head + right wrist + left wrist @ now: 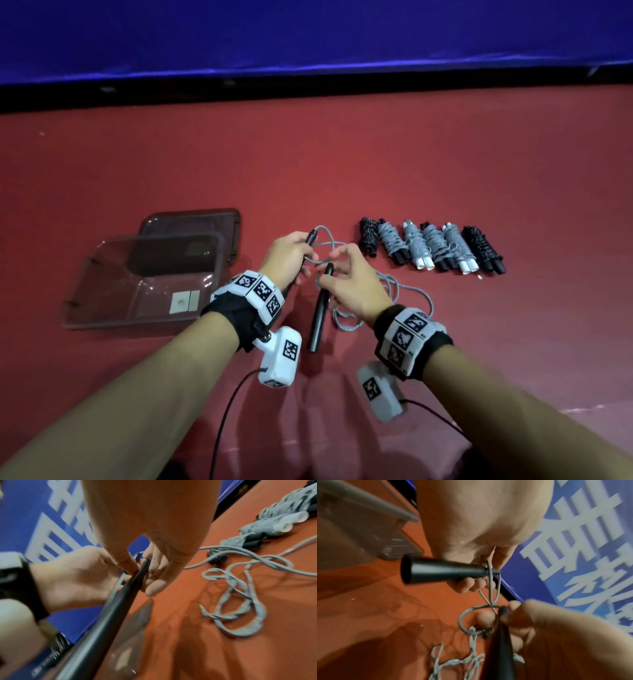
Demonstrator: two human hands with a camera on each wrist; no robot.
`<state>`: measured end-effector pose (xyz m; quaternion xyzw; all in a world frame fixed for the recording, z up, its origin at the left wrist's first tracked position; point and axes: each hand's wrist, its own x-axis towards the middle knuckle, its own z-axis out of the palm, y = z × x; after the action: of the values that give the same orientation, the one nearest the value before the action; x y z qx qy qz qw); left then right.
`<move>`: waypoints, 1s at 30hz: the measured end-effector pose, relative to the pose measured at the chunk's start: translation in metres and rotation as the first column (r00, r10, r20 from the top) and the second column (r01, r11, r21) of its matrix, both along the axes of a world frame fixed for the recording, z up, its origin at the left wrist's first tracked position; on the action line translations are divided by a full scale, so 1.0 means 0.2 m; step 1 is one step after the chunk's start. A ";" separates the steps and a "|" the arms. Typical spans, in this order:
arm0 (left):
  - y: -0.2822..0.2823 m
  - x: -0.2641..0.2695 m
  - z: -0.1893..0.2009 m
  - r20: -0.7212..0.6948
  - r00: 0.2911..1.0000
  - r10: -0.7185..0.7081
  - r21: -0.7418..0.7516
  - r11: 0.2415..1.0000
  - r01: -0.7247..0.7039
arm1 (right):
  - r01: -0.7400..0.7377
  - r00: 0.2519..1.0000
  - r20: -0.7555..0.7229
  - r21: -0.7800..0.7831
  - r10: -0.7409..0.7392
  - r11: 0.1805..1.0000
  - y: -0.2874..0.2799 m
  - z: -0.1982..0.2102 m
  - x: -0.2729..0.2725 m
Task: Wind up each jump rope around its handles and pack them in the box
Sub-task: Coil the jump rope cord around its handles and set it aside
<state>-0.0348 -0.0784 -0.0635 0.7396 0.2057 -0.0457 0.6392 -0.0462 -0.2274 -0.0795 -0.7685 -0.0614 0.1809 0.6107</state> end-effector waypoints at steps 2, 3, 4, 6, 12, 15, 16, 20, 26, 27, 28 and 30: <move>-0.01 0.00 0.13 0.095 0.995 -0.001 0.033 0.999 -0.002 | 0.011 0.993 0.114 0.043 -0.016 0.999 0.01 0.12 0.02; 0.00 0.01 0.19 0.133 0.991 -0.001 0.051 0.999 -0.006 | 0.016 0.986 0.163 0.050 -0.024 0.999 0.02 0.17 0.04; 0.01 0.01 0.25 0.159 0.987 -0.007 0.079 0.997 -0.005 | 0.014 0.977 0.212 0.055 -0.025 0.998 0.03 0.24 0.06; 0.03 0.03 0.36 0.180 0.983 -0.023 0.146 0.989 -0.003 | 0.013 0.959 0.282 0.051 -0.027 0.999 0.07 0.35 0.10; 0.18 0.04 0.67 0.134 0.986 -0.102 0.379 0.924 0.044 | -0.120 0.958 0.272 0.102 0.088 0.987 0.18 0.67 0.20; 0.25 0.05 0.76 0.161 0.978 -0.135 0.279 0.956 0.087 | -0.173 0.953 0.269 0.117 0.136 0.978 0.23 0.76 0.23; 0.27 0.05 0.81 0.176 0.973 -0.152 0.251 0.962 0.105 | -0.161 0.949 0.289 0.107 0.125 0.981 0.24 0.78 0.25; 0.33 0.04 0.99 0.258 0.917 -0.304 0.288 0.930 0.227 | 0.001 0.852 0.522 -0.071 0.037 0.997 0.22 0.91 0.30; 0.42 0.03 1.16 0.216 0.861 -0.460 0.531 0.795 0.292 | 0.053 0.747 0.653 -0.245 0.125 0.968 0.19 1.02 0.35; 0.45 0.03 1.15 0.200 0.864 -0.461 0.552 0.782 0.290 | 0.040 0.752 0.641 -0.273 0.151 0.961 0.18 1.02 0.35; 0.47 0.03 1.15 0.187 0.870 -0.456 0.568 0.773 0.283 | 0.011 0.748 0.638 -0.288 0.184 0.957 0.16 1.03 0.35; 0.51 0.03 1.11 0.167 0.881 -0.442 0.585 0.764 0.272 | -0.089 0.758 0.621 -0.204 0.199 0.975 0.14 1.01 0.34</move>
<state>-0.0292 0.0240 0.1593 0.9140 -0.0340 0.0033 0.4042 0.0218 -0.1993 0.1234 -0.8240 -0.3088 -0.0395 0.4733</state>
